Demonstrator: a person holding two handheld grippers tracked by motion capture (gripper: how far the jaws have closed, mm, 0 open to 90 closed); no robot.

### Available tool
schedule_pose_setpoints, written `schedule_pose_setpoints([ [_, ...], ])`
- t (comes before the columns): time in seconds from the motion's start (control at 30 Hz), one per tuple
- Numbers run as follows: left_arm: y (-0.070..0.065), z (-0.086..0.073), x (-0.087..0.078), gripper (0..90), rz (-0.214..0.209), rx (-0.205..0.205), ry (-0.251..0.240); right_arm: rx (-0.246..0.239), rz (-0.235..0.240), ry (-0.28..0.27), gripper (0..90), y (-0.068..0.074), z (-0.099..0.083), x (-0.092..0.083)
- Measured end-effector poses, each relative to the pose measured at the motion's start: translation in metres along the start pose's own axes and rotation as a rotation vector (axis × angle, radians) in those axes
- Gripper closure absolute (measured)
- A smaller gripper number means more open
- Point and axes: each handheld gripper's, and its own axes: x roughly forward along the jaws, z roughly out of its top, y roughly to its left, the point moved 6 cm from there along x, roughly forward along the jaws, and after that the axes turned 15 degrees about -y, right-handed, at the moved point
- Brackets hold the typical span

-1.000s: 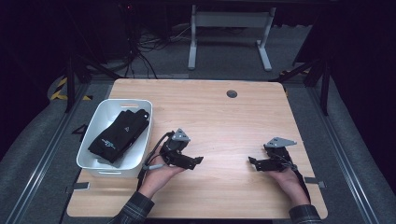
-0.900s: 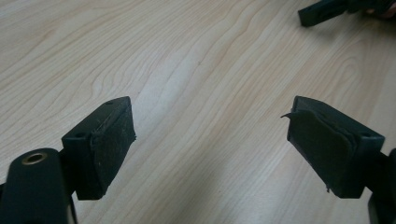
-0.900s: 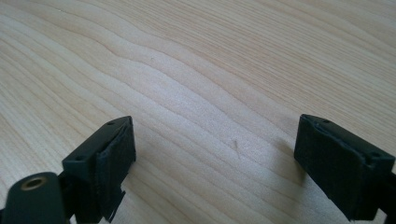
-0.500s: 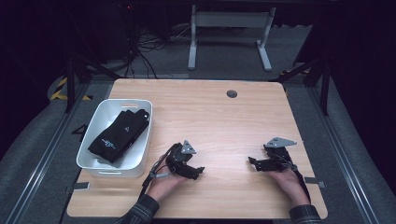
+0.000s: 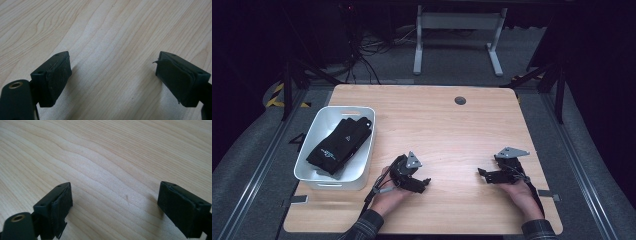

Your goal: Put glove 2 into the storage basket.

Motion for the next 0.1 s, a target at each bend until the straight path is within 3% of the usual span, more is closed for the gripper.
schedule_pose_setpoints([
  [0.1, 0.0001, 0.0, 0.0001, 13.3, 0.0, 0.0, 0.0, 0.001, 0.002, -0.001, 13.1, 0.0002, 0.0, 0.0001],
])
